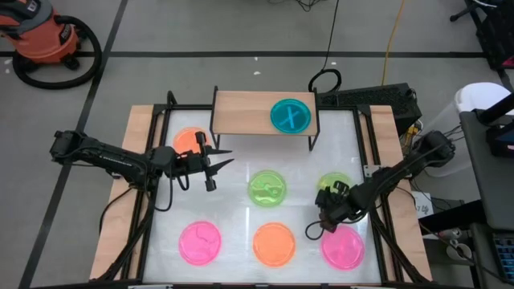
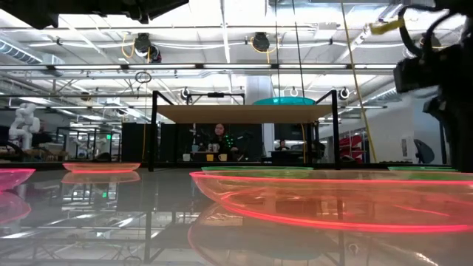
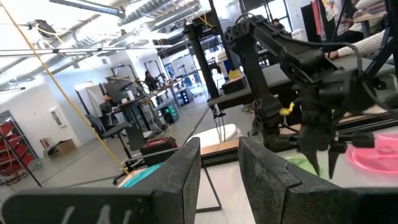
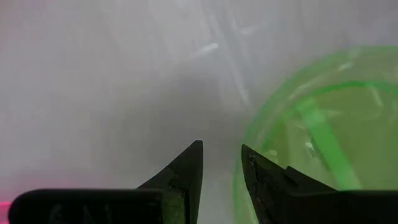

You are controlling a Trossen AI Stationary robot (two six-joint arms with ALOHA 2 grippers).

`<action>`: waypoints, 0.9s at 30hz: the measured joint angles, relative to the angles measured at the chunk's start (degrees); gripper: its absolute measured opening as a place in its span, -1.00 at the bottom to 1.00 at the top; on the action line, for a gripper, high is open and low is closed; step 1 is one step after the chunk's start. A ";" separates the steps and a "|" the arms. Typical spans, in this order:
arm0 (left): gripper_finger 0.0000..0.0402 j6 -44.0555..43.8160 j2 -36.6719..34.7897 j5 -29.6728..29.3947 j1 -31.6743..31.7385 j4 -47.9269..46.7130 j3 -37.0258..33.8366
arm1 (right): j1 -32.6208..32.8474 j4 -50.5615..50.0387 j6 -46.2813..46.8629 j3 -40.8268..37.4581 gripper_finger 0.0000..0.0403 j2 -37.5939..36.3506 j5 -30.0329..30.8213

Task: Place and stack plates onto a shelf
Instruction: Stack the right green plate on top of the blue plate on the shelf

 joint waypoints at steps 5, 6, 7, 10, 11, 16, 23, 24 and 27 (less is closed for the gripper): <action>-0.43 -0.01 0.00 0.00 0.00 -0.24 0.00 | -0.11 -1.71 0.07 0.23 -0.54 4.00 0.50; -0.43 -0.02 0.00 0.00 0.00 -0.41 0.00 | -0.20 -1.92 0.08 0.26 -0.54 4.47 0.63; -0.43 -0.02 0.00 0.00 0.00 -0.54 0.00 | -0.26 -2.06 0.07 0.26 -0.54 4.79 0.60; -0.43 0.00 0.00 0.00 0.00 -0.61 0.00 | -0.31 -2.32 -0.02 0.41 -0.55 4.70 0.57; -0.43 0.02 0.00 0.00 0.00 -0.61 0.00 | -0.31 -2.49 -0.05 0.50 -0.58 4.38 0.57; -0.43 0.18 0.00 0.00 0.00 -0.63 0.00 | -0.33 -3.80 -2.08 0.46 -0.86 2.30 -0.14; -0.43 -0.17 0.00 0.00 0.88 -0.66 0.00 | -0.33 -4.64 -3.35 0.48 -0.98 -1.30 -0.03; -0.43 -0.54 0.00 0.01 1.13 -0.66 0.00 | -0.33 -4.64 -3.35 0.48 -0.99 -1.87 -0.03; -0.43 -1.50 0.00 -0.02 1.75 -0.70 0.00 | -0.35 -4.58 -3.38 0.50 -0.99 -3.68 0.13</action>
